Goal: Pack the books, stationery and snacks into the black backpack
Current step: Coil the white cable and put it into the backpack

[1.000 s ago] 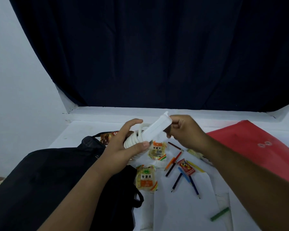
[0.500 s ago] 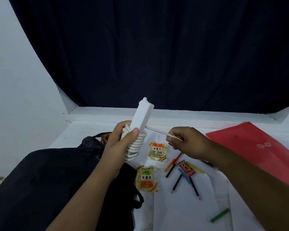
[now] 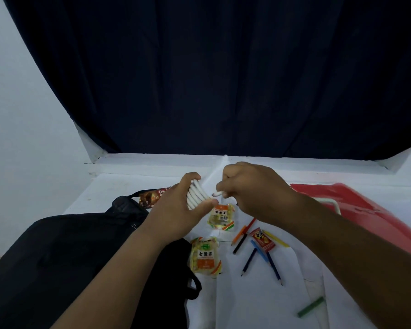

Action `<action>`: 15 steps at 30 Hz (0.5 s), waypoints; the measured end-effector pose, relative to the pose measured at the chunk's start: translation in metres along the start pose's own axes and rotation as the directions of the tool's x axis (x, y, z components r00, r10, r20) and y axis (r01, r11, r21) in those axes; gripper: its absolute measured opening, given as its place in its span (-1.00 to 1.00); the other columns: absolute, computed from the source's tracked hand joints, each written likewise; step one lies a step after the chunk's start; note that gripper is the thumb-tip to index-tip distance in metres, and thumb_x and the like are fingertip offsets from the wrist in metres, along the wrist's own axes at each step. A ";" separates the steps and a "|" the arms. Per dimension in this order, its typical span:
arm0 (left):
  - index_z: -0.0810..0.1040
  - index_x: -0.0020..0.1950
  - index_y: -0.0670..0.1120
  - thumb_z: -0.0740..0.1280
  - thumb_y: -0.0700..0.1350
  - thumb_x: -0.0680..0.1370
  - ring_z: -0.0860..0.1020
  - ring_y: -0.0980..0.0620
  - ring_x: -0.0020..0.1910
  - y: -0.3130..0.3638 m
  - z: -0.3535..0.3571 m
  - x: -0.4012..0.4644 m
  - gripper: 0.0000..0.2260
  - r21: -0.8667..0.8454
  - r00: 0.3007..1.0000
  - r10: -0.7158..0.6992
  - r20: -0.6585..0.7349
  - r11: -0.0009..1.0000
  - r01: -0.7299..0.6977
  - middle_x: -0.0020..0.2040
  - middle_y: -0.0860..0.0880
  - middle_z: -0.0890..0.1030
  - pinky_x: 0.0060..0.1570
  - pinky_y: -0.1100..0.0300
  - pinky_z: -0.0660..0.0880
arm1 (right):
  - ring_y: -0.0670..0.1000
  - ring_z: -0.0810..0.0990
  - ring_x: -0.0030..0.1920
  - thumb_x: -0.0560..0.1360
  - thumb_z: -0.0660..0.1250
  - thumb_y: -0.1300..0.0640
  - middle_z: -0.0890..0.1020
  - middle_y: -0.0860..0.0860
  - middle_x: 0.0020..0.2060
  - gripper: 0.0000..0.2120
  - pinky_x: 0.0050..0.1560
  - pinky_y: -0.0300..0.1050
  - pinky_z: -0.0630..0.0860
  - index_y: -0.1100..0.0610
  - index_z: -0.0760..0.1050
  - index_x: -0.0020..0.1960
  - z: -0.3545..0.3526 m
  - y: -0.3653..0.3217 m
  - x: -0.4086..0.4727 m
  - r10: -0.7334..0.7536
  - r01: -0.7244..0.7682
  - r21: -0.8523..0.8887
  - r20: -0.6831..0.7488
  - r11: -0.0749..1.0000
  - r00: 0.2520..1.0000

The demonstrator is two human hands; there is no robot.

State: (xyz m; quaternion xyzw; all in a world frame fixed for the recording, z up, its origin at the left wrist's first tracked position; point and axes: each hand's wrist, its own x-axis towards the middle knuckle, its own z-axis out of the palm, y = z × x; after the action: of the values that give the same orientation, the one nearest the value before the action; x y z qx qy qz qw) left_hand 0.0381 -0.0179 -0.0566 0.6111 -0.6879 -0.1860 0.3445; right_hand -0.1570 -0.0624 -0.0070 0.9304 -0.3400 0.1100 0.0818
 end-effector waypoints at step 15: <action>0.53 -0.05 0.08 0.46 0.28 0.43 0.62 0.14 -0.26 -0.009 -0.003 -0.003 -0.68 -0.151 0.986 -0.122 -0.117 0.983 0.104 -0.22 0.08 0.66 -0.13 -0.06 0.62 | -0.07 0.50 -0.18 0.47 0.48 0.07 0.52 -0.16 -0.08 -0.85 -0.15 -0.01 0.52 -0.03 0.57 0.00 0.011 0.010 0.010 0.165 -0.012 0.473 -0.283 0.881 0.945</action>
State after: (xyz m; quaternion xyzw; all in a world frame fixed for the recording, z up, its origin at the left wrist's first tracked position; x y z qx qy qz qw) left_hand 0.0466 -0.0165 -0.0618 0.6332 -0.6137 -0.2158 0.4194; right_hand -0.1547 -0.0784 -0.0141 0.8764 -0.3287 0.3389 -0.0953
